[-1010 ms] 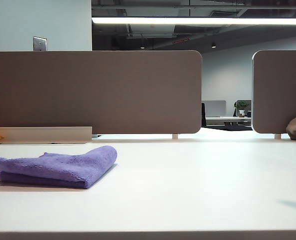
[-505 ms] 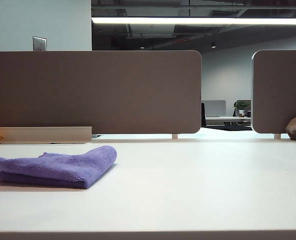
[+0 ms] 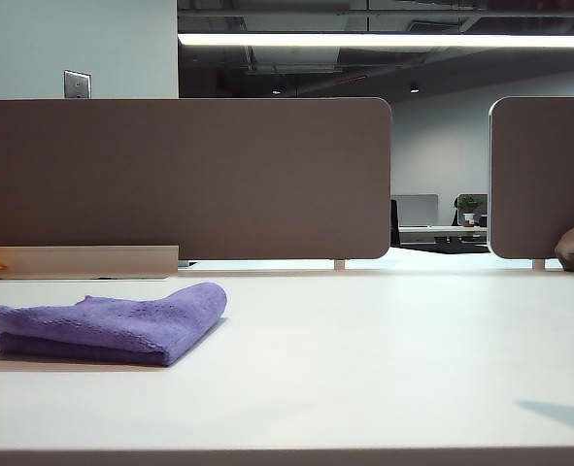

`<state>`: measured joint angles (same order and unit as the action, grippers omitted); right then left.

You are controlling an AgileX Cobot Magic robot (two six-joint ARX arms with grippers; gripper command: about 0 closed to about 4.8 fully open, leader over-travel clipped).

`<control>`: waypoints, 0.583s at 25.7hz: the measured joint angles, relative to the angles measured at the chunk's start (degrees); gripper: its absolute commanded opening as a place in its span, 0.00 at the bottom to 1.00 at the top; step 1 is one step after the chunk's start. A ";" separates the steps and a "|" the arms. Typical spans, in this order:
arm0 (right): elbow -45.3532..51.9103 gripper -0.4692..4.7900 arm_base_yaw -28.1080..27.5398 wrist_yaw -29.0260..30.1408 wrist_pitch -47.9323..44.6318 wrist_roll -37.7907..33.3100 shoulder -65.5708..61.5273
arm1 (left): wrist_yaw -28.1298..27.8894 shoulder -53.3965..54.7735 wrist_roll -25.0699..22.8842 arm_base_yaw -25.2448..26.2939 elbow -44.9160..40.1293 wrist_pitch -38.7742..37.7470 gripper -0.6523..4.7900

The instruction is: Fold the bottom of the cloth upward, then fold it vertically to form a square shape.

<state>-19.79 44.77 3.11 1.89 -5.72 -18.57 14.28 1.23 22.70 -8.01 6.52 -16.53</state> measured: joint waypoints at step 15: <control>16.66 0.07 0.00 1.01 -10.38 -2.99 -0.04 | -4.28 0.02 -8.61 0.00 -5.46 5.29 0.11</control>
<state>-3.14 44.77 4.12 -8.49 -8.71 -18.61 10.00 1.26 14.09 -8.01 1.06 -11.25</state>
